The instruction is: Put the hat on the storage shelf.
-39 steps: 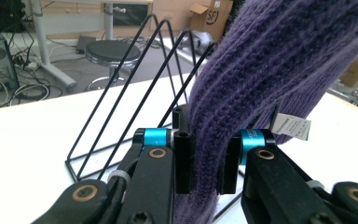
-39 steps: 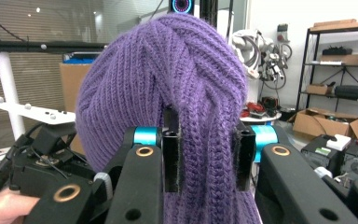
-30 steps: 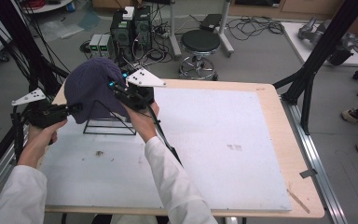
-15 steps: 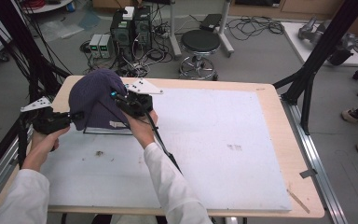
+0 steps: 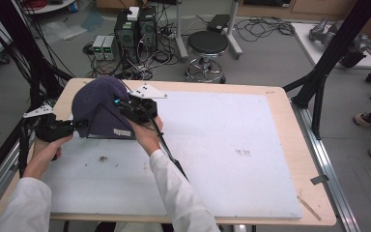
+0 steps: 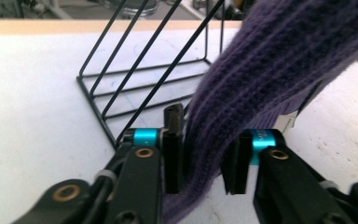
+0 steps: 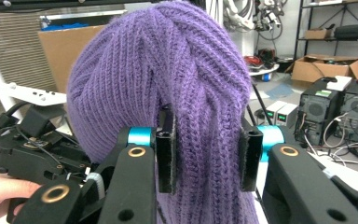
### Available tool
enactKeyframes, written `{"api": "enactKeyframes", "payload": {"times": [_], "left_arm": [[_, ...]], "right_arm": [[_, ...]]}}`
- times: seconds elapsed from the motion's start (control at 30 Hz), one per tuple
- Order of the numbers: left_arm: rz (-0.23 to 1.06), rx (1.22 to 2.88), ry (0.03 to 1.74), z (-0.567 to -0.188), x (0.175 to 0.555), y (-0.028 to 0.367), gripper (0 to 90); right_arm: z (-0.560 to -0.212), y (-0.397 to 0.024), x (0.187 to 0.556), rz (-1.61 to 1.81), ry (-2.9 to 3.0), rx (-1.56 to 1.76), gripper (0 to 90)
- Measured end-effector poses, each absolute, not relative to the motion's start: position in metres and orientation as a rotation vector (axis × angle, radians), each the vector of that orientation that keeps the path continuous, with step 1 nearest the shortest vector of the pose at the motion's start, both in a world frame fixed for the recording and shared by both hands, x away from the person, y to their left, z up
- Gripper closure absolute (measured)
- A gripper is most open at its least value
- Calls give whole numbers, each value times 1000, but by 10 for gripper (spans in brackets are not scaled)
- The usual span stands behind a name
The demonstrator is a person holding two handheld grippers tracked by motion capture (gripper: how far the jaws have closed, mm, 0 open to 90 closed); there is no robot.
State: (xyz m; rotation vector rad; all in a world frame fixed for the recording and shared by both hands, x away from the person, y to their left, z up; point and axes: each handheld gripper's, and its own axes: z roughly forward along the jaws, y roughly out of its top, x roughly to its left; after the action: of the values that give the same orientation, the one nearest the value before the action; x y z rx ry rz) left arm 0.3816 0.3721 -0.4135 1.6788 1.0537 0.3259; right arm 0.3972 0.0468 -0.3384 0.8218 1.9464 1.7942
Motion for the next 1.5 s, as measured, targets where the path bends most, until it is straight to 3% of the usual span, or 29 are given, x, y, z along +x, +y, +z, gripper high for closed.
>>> {"api": "enactKeyframes", "payload": {"times": [0.1,0.13,0.17,0.2,0.33,0.6,0.97,1.5], "left_arm": [[283,1657,1071,-416,382,374,676],[278,1651,1071,-416,382,375,600],[283,1643,1076,-416,382,374,600],[285,1643,1077,-416,382,374,516],[332,1628,1061,-410,379,369,370],[369,1551,1040,-403,374,368,224],[471,1511,992,-388,362,358,197],[569,1457,954,-372,345,349,196]], "right_arm": [[-339,46,399,1785,1956,825,617],[-341,45,400,1789,1957,872,531],[-341,45,400,1789,1957,872,531],[-342,44,401,1775,1956,916,434],[-343,42,404,1739,1960,948,304],[-333,23,407,1758,1883,1015,127],[-294,-32,391,1693,1820,925,120],[-275,-87,368,1646,1663,929,120]]}}
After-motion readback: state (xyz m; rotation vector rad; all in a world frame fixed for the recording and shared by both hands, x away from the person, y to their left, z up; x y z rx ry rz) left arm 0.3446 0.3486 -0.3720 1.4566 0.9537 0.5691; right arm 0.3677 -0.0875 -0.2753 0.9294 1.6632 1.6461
